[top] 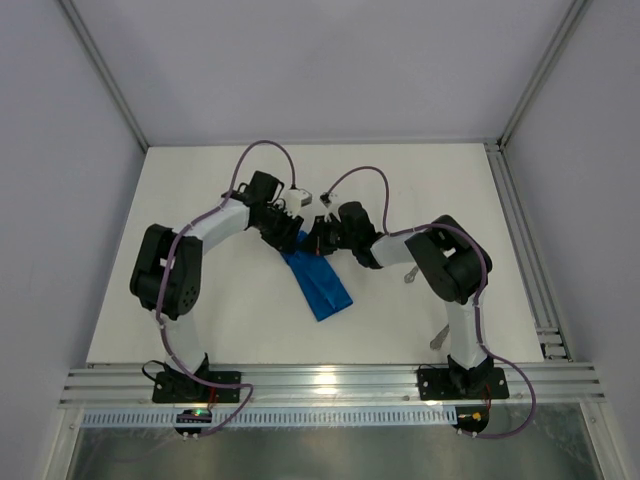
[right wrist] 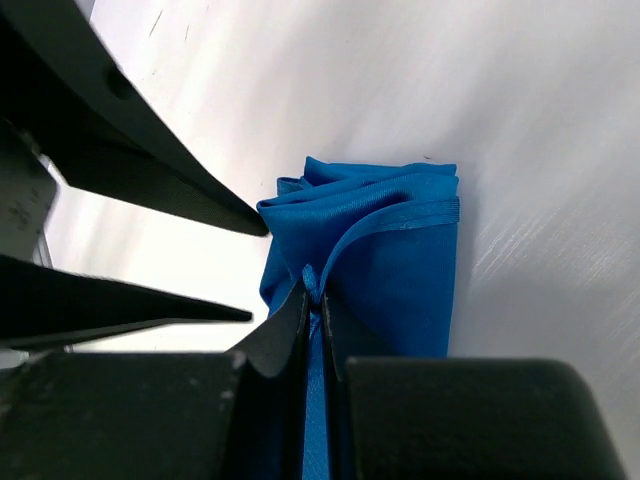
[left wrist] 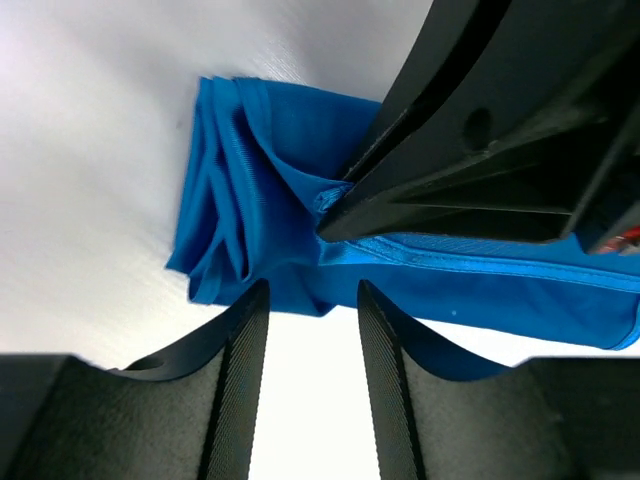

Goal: Fold the napkin into a case and place the utensils inside
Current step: Stuff the top corner of the smaller-rectangle-folded napkin into the folded napkin.

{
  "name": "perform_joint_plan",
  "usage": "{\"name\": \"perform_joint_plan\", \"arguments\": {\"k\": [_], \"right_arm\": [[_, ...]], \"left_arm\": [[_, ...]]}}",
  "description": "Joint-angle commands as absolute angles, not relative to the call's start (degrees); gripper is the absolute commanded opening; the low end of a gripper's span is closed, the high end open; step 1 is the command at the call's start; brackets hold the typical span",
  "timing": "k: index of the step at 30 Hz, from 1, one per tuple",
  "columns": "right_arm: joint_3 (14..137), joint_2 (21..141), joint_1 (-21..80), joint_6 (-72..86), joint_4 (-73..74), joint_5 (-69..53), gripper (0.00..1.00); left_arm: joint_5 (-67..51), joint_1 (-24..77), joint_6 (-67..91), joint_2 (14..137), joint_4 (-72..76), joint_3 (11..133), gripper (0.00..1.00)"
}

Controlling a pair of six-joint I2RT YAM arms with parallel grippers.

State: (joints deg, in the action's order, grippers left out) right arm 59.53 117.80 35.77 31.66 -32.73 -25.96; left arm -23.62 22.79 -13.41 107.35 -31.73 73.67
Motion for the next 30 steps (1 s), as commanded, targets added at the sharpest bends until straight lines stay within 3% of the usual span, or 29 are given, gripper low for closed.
{"name": "perform_joint_plan", "arguments": {"k": [1, 5, 15, 19, 22, 26, 30], "right_arm": [[61.52, 118.12, 35.68, 31.55, -34.45, -26.54, 0.04], [61.96, 118.3, 35.77, 31.47, -34.37, -26.54, 0.04], [64.51, 118.92, 36.56, 28.92, -31.65, -25.58, 0.06], [64.69, 119.53, 36.56, 28.92, -31.64, -24.7, 0.06], [64.69, 119.97, 36.65, 28.57, -31.73, -24.61, 0.07], [64.69, 120.15, 36.91, 27.86, -32.16, -24.26, 0.08], [63.72, 119.44, 37.44, 26.46, -33.31, -23.65, 0.11]], "left_arm": [[-25.23, 21.19, -12.57, 103.18, -33.83, 76.99, 0.41], [-25.31, 20.22, -12.31, 104.32, -34.19, 75.94, 0.39], [-29.44, 18.37, -6.69, 107.05, -25.93, 76.38, 0.5], [-27.96, 18.37, -5.98, 110.38, -24.96, 77.69, 0.49], [-29.44, 18.37, -6.07, 111.79, -25.49, 78.48, 0.42], [-30.32, 18.37, -5.54, 111.36, -25.49, 78.4, 0.22], [-31.03, 18.37, -5.36, 109.69, -25.75, 77.87, 0.18]]}}
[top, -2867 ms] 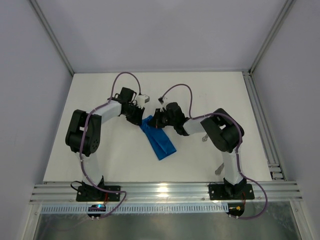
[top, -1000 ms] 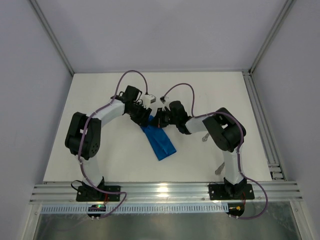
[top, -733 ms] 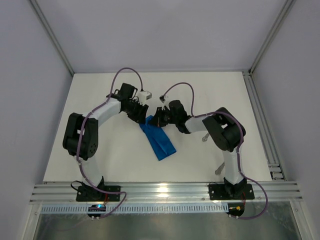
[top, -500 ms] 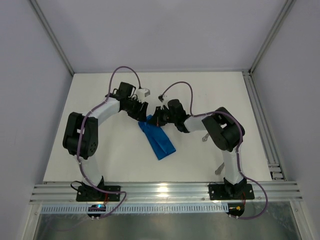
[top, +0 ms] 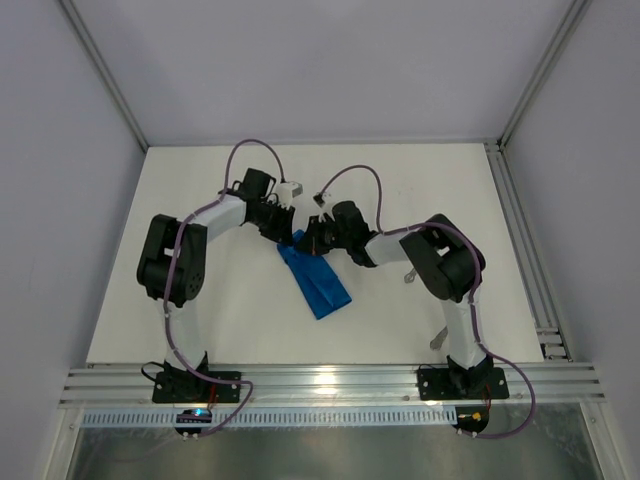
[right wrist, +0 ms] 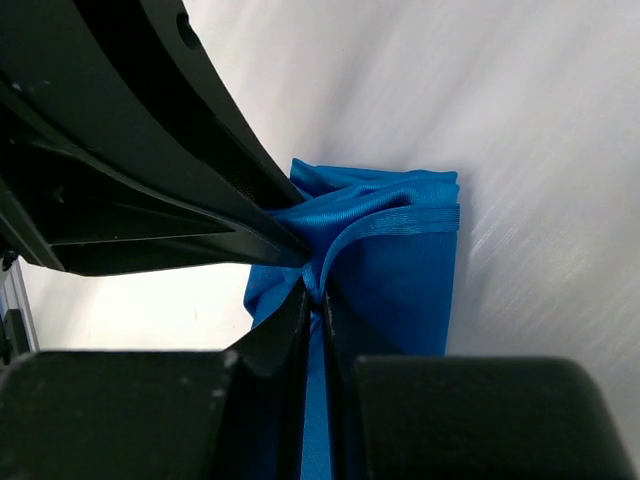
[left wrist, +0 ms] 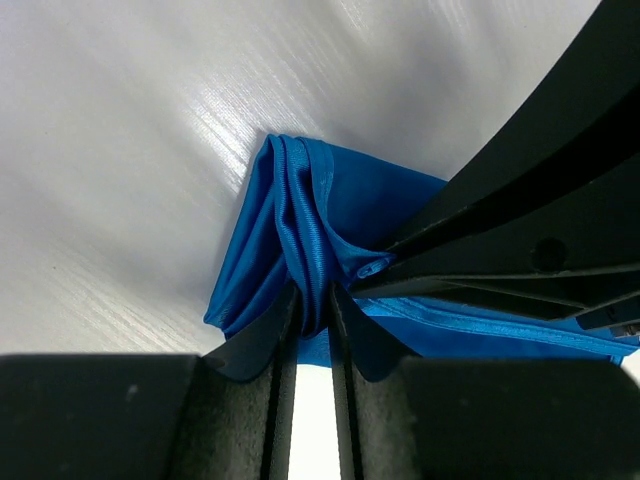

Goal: Fold the napkin into a case and place the utensils inside
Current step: Stuff the top corner of the smaller-rectangle-folded napkin into the folded napkin.

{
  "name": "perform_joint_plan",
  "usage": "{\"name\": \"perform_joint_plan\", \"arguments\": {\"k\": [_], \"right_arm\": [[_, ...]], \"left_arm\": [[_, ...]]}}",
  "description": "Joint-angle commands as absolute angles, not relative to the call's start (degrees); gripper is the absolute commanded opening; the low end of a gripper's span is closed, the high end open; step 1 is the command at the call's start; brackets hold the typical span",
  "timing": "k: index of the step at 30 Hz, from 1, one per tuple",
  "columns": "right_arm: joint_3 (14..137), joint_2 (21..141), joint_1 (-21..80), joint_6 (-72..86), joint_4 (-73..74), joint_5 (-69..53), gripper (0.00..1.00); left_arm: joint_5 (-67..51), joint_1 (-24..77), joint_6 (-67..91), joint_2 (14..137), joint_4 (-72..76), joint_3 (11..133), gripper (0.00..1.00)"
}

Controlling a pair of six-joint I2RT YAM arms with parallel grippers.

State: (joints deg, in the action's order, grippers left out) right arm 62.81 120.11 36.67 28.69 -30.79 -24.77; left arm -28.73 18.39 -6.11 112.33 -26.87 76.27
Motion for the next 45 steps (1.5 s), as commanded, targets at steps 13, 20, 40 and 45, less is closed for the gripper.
{"name": "perform_joint_plan", "arguments": {"k": [13, 20, 40, 45], "right_arm": [[63.54, 119.53, 37.7, 26.63, -33.49, -23.12, 0.11], [63.63, 119.36, 37.71, 26.54, -33.31, -23.03, 0.11], [62.93, 119.44, 38.41, 23.56, -33.92, -21.53, 0.29], [62.4, 119.18, 39.28, 22.15, -34.54, -20.48, 0.39]], "left_arm": [[-27.69, 18.28, -5.36, 106.79, -23.64, 76.38, 0.35], [-27.69, 18.28, -6.76, 108.02, -27.07, 76.82, 0.32], [-35.24, 17.75, -6.24, 110.92, -30.15, 79.27, 0.11], [-37.62, 16.53, -3.08, 112.67, -29.0, 79.8, 0.11]]}}
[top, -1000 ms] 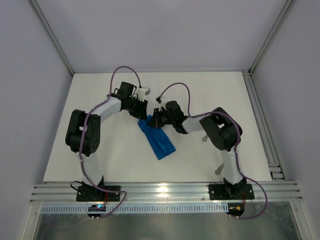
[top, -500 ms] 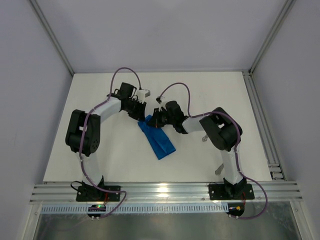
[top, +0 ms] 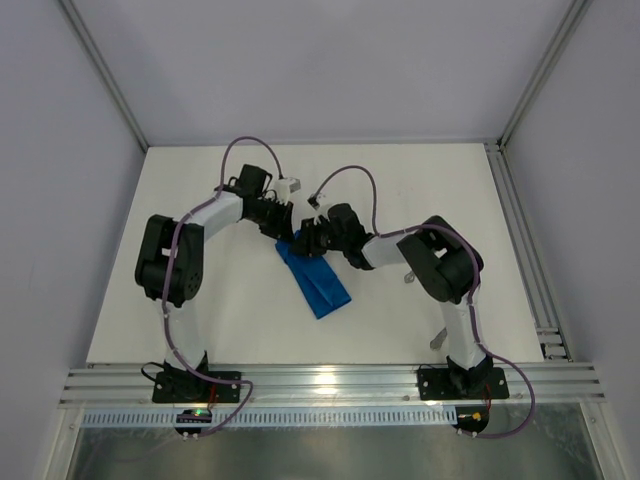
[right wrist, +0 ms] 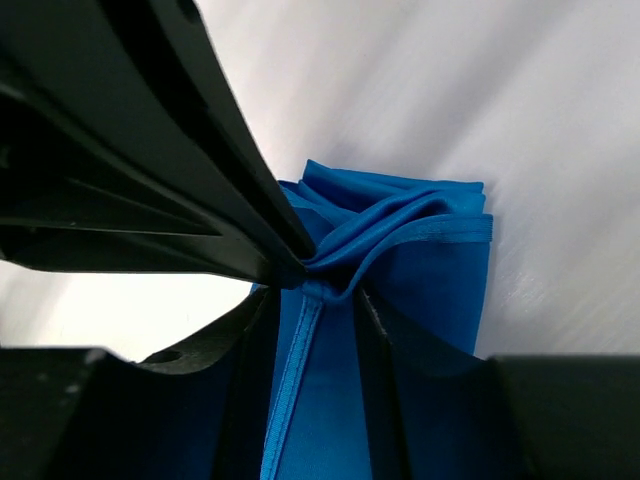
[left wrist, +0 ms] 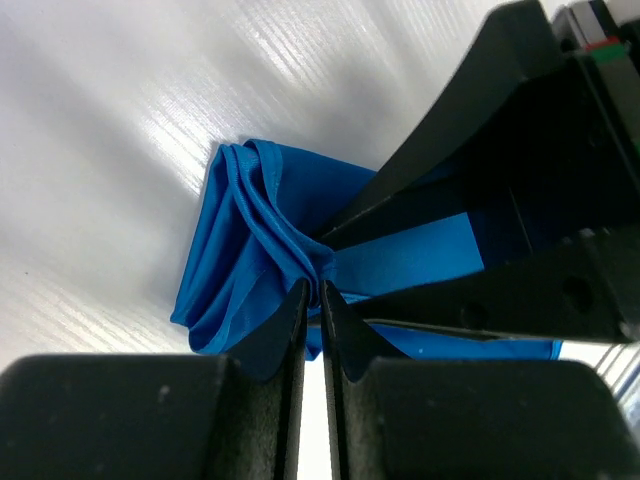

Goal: Fold the napkin into a case and place the utensils inside
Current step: Stuff the top corner of the smaller-rectangle-folded napkin into the folded napkin.

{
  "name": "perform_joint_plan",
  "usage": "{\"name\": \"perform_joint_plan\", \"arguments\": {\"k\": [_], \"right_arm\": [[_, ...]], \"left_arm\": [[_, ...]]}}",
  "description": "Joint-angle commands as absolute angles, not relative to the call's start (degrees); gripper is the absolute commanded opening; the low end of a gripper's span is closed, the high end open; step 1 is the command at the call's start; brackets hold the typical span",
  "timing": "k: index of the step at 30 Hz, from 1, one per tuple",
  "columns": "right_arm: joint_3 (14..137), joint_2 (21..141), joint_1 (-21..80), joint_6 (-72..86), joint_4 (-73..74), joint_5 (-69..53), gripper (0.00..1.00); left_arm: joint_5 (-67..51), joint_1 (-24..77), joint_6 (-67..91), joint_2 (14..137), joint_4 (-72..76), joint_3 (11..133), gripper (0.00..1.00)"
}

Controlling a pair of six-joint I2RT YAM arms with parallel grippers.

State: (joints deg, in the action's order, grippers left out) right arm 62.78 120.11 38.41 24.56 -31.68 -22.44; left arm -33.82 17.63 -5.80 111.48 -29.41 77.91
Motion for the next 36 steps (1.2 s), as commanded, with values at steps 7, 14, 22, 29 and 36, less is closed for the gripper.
{"name": "perform_joint_plan", "arguments": {"k": [7, 14, 22, 29, 36], "right_arm": [[62.49, 119.18, 39.9, 22.59, -34.81, -17.85, 0.43], [64.42, 120.41, 40.08, 24.08, -31.38, -13.1, 0.32], [63.02, 120.32, 40.17, 27.51, -32.69, -10.46, 0.08], [62.66, 120.06, 39.99, 28.22, -34.1, -11.68, 0.08], [60.91, 118.92, 40.17, 28.56, -37.61, -12.31, 0.38]], "left_arm": [[-40.87, 15.47, -0.53, 115.05, -28.13, 80.68, 0.1], [-43.95, 15.21, 2.99, 115.58, -27.16, 80.42, 0.1], [-43.25, 15.03, 0.62, 114.79, -29.53, 80.24, 0.13], [-42.1, 14.77, -1.06, 113.64, -30.76, 80.07, 0.13], [-45.87, 14.15, 5.0, 116.36, -26.9, 80.42, 0.11]]}}
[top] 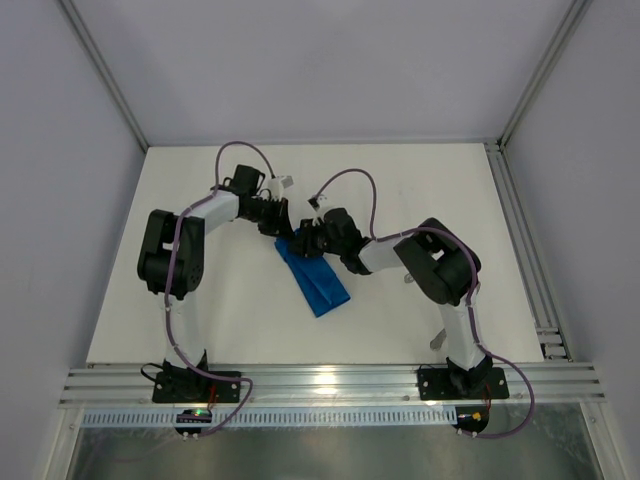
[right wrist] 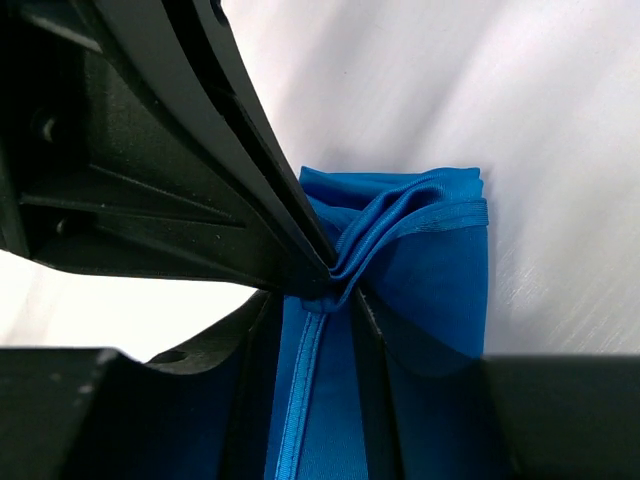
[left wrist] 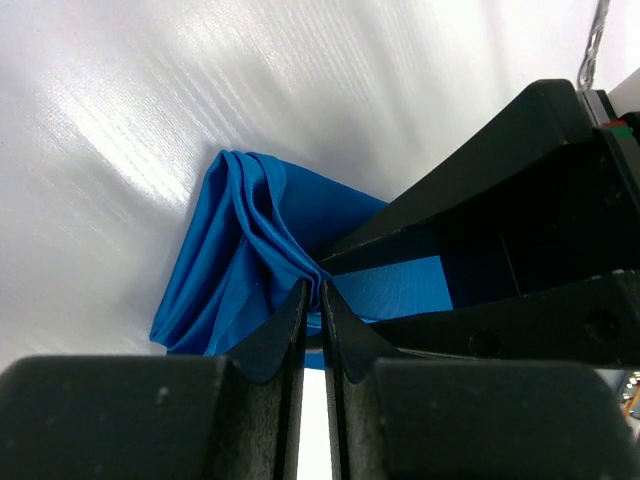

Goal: Fold the napkin into a case and place the utensils inside
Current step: Stuff the top corner of the smaller-rectangle-folded napkin into the folded napkin.

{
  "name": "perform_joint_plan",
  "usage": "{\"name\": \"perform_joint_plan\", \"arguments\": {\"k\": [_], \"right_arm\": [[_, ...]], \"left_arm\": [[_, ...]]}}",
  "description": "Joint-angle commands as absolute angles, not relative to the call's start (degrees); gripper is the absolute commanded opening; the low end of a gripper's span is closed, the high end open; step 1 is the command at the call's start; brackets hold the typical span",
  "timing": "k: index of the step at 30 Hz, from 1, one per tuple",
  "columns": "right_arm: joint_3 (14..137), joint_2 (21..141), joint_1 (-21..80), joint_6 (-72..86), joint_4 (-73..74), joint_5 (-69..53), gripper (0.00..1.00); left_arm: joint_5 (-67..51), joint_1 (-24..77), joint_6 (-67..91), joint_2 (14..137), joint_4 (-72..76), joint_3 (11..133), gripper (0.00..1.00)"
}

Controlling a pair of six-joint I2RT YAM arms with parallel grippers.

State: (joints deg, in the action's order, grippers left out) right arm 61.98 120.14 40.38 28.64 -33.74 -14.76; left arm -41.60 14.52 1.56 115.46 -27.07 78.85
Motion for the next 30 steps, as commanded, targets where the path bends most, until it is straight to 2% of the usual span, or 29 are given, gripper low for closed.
{"name": "perform_joint_plan", "arguments": {"k": [1, 9, 16, 17, 20, 23, 24, 27, 30], "right_arm": [[60.73, 118.57, 40.08, 28.65, -37.53, -11.52, 0.39], [60.29, 119.7, 40.17, 31.64, -38.41, -8.35, 0.38], [61.87, 120.5, 40.08, 32.69, -35.6, -5.54, 0.16], [61.87, 120.41, 40.08, 32.96, -35.51, -5.36, 0.11], [61.61, 120.06, 40.17, 33.13, -34.89, -4.48, 0.06], [61.26, 119.71, 40.08, 33.4, -34.63, -4.04, 0.04], [61.26, 119.71, 40.08, 33.4, -34.63, -4.04, 0.04], [61.7, 119.71, 40.17, 33.4, -34.19, -4.74, 0.04], [61.7, 119.88, 39.99, 33.57, -34.1, -5.8, 0.04]], "left_arm": [[-46.4, 13.98, 5.71, 116.63, -25.85, 80.07, 0.11], [-50.27, 13.62, 13.71, 115.67, -18.2, 75.6, 0.11], [-51.24, 13.62, 14.59, 115.93, -18.45, 74.09, 0.11], [-50.89, 13.62, 13.98, 116.01, -18.89, 74.27, 0.11], [-49.67, 13.62, 11.53, 115.49, -21.09, 75.23, 0.12], [-47.91, 13.62, 8.88, 114.44, -24.43, 76.73, 0.17], [-46.33, 13.62, 6.88, 113.39, -25.04, 76.99, 0.26], [-42.47, 13.62, 1.79, 111.45, -28.38, 77.78, 0.39], [-40.0, 13.54, -2.0, 107.24, -29.62, 77.0, 0.41]]}}
